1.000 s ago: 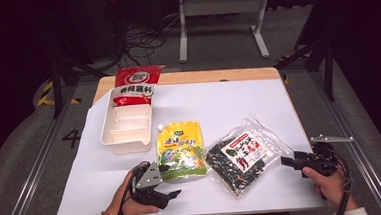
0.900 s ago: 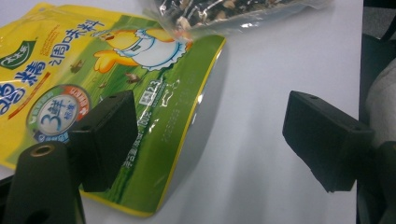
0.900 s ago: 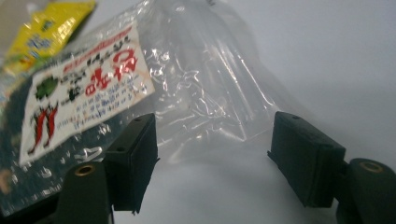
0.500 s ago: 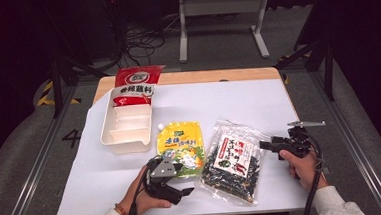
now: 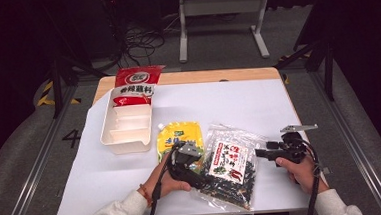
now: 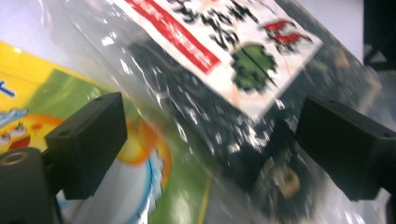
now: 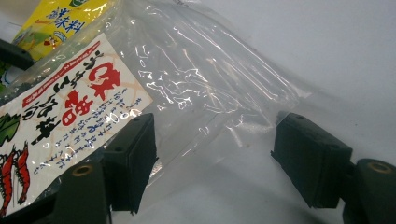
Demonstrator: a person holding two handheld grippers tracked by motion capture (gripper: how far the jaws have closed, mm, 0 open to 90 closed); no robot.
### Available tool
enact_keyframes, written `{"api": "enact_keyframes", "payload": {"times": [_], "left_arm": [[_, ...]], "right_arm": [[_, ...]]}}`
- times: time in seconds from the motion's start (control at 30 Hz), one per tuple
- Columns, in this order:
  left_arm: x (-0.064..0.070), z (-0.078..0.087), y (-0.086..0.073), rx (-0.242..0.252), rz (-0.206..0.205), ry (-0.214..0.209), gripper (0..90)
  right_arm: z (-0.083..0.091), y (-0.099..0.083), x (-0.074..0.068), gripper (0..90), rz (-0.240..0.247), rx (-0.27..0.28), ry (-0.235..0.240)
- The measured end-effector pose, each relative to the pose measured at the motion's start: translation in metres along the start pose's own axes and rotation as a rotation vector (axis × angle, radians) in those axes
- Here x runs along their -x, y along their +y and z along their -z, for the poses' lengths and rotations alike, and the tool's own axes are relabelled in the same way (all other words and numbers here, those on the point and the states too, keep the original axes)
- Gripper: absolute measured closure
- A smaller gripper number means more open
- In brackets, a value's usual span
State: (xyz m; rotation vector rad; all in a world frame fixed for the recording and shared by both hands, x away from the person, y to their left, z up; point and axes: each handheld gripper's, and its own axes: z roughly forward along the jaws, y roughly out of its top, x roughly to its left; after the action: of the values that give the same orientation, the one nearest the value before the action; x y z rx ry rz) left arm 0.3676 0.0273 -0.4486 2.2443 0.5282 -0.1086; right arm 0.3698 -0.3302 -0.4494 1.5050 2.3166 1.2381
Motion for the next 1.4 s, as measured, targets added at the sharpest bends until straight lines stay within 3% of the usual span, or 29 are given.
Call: {"api": "enact_keyframes", "payload": {"times": [0.07, 0.27, 0.3, 0.33, 0.4, 0.53, 0.7, 0.83, 0.93, 1.0, 1.07, 1.23, 1.37, 1.4], "left_arm": [[-0.002, -0.002, 0.003, -0.005, 0.009, 0.007, 7.8], [-0.008, -0.011, 0.008, -0.018, 0.064, -0.028, 8.3], [-0.010, -0.012, 0.010, -0.025, 0.080, -0.042, 7.7], [-0.012, -0.014, 0.013, -0.027, 0.125, -0.064, 7.7], [-0.013, -0.018, 0.015, -0.034, 0.165, -0.094, 8.6], [-0.011, -0.024, 0.017, -0.046, 0.157, -0.128, 8.5], [-0.010, -0.025, 0.018, -0.046, 0.166, -0.134, 10.6], [-0.010, -0.025, 0.018, -0.029, 0.187, -0.133, 16.3], [-0.008, -0.020, 0.020, 0.035, 0.196, -0.136, 26.4], [-0.007, -0.015, 0.021, 0.063, 0.171, -0.132, 29.3], [-0.008, -0.011, 0.021, 0.088, 0.191, -0.132, 34.1], [-0.005, -0.001, 0.024, 0.163, 0.157, -0.109, 40.1], [-0.001, 0.014, 0.028, 0.252, 0.121, -0.108, 52.1], [-0.001, 0.014, 0.028, 0.252, 0.121, -0.108, 56.3]], "right_arm": [[0.000, -0.001, 0.000, 30.4, 0.015, 0.002, 0.007], [0.000, -0.003, -0.001, 30.3, 0.057, 0.003, 0.021], [0.000, -0.003, -0.001, 30.2, 0.062, 0.003, 0.020], [0.000, -0.004, -0.002, 30.4, 0.065, 0.005, 0.024], [-0.002, -0.005, -0.002, 32.2, 0.056, 0.016, 0.068], [-0.005, -0.005, -0.008, 36.3, 0.073, 0.012, 0.082], [-0.008, -0.005, -0.014, 43.7, 0.083, 0.010, 0.116], [-0.007, -0.004, -0.018, 52.7, 0.091, 0.057, 0.141], [-0.003, -0.002, -0.021, 57.7, 0.096, 0.109, 0.171], [0.000, -0.001, -0.025, 58.5, 0.106, 0.137, 0.161], [0.006, 0.002, -0.029, 60.8, 0.125, 0.173, 0.153], [0.025, 0.012, -0.042, 67.8, 0.159, 0.277, 0.161], [0.039, 0.018, -0.052, 70.8, 0.173, 0.343, 0.166], [0.044, 0.020, -0.055, 71.5, 0.182, 0.371, 0.175]]}}
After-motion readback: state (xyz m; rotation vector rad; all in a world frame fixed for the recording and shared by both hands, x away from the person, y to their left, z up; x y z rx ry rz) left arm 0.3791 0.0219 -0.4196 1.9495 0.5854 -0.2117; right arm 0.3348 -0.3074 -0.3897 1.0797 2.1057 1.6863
